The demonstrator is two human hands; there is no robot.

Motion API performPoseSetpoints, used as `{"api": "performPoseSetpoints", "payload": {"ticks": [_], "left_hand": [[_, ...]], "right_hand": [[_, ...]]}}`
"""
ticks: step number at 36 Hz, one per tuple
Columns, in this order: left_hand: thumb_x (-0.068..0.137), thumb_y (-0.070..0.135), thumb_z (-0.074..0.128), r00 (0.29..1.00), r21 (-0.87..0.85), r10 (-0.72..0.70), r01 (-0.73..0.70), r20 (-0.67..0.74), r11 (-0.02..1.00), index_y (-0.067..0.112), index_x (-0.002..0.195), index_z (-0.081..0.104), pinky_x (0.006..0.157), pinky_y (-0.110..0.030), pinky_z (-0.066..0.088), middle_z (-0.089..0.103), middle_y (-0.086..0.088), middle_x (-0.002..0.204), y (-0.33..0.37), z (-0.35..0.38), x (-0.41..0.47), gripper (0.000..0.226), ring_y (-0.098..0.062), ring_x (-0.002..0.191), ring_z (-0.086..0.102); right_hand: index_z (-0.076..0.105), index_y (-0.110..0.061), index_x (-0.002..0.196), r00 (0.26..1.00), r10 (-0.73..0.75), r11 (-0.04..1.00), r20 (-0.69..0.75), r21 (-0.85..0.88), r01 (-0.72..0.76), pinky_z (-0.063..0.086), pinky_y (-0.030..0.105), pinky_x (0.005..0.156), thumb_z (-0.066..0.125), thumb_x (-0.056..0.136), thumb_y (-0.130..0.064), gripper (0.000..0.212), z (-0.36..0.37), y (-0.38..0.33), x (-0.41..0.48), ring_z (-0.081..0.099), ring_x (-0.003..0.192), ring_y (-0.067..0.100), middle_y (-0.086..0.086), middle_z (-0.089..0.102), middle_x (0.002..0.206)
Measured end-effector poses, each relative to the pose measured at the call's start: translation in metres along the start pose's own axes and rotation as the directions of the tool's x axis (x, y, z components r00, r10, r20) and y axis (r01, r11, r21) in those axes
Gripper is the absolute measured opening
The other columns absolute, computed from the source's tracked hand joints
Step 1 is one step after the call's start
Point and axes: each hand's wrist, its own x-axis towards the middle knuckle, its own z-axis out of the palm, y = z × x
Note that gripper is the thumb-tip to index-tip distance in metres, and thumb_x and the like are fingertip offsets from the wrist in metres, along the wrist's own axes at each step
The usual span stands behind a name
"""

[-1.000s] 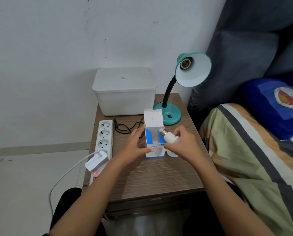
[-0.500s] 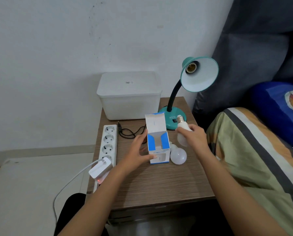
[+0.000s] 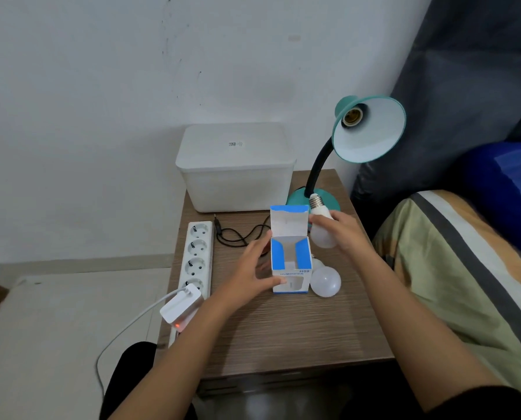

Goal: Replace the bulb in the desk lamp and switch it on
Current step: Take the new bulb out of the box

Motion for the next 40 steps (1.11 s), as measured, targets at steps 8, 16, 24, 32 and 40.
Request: {"api": "performPoseSetpoints", "payload": {"ticks": [8, 16, 24, 32, 40], "left_hand": [[0.075, 0.022, 0.077, 1.0, 0.075, 0.016, -0.014, -0.026, 0.997, 0.023, 0.144, 0.029, 0.105, -0.02, 0.035, 0.037, 0.011, 0.14, 0.002, 0.001, -0.001, 0.085, -0.001, 0.129, 0.037], [0.073, 0.026, 0.079, 0.999, 0.092, -0.02, 0.023, -0.038, 0.995, 0.026, 0.144, 0.027, 0.111, -0.04, 0.037, 0.034, 0.007, 0.145, 0.006, 0.004, -0.002, 0.088, -0.008, 0.131, 0.036], [0.078, 0.019, 0.074, 0.999, 0.048, 0.029, -0.027, -0.031, 0.998, 0.033, 0.144, 0.027, 0.106, -0.013, 0.037, 0.03, 0.007, 0.147, 0.008, 0.011, -0.007, 0.082, 0.0, 0.13, 0.036], [0.089, 0.035, 0.057, 0.994, -0.014, 0.08, -0.081, -0.07, 0.997, 0.04, 0.139, 0.03, 0.108, -0.03, 0.04, 0.025, 0.005, 0.151, 0.013, 0.022, -0.013, 0.056, 0.005, 0.126, 0.038], [0.094, 0.041, 0.046, 0.989, 0.045, 0.052, -0.046, -0.139, 0.998, 0.036, 0.145, 0.024, 0.107, -0.045, 0.04, 0.023, 0.011, 0.153, 0.01, 0.027, -0.007, 0.056, -0.013, 0.138, 0.031]], "right_hand": [[0.061, -0.009, 0.107, 0.993, -0.081, 0.988, 0.089, -0.123, 0.092, 0.045, 0.02, 0.06, 0.074, 0.077, -0.024, 0.036, -0.012, 0.006, -0.018, 0.055, 0.075, 0.009, 0.0, 0.059, 0.093], [0.06, -0.017, 0.101, 0.971, -0.214, 0.952, 0.112, -0.197, 0.232, 0.044, 0.016, 0.059, 0.08, 0.071, -0.02, 0.036, -0.009, 0.016, -0.042, 0.054, 0.08, 0.007, -0.007, 0.058, 0.093], [0.06, -0.02, 0.097, 0.942, -0.326, 0.891, 0.08, -0.307, 0.335, 0.045, 0.018, 0.068, 0.082, 0.066, -0.019, 0.038, -0.008, 0.028, -0.048, 0.056, 0.087, 0.012, -0.003, 0.062, 0.097], [0.061, -0.018, 0.099, 0.93, -0.359, 0.868, 0.075, -0.34, 0.362, 0.04, 0.01, 0.066, 0.082, 0.067, -0.02, 0.038, -0.006, 0.029, -0.047, 0.055, 0.086, 0.008, -0.006, 0.061, 0.095], [0.061, -0.017, 0.101, 0.928, -0.366, 0.863, 0.072, -0.346, 0.368, 0.041, 0.005, 0.062, 0.081, 0.068, -0.019, 0.039, 0.001, 0.027, -0.041, 0.052, 0.076, -0.004, -0.01, 0.058, 0.092]]}}
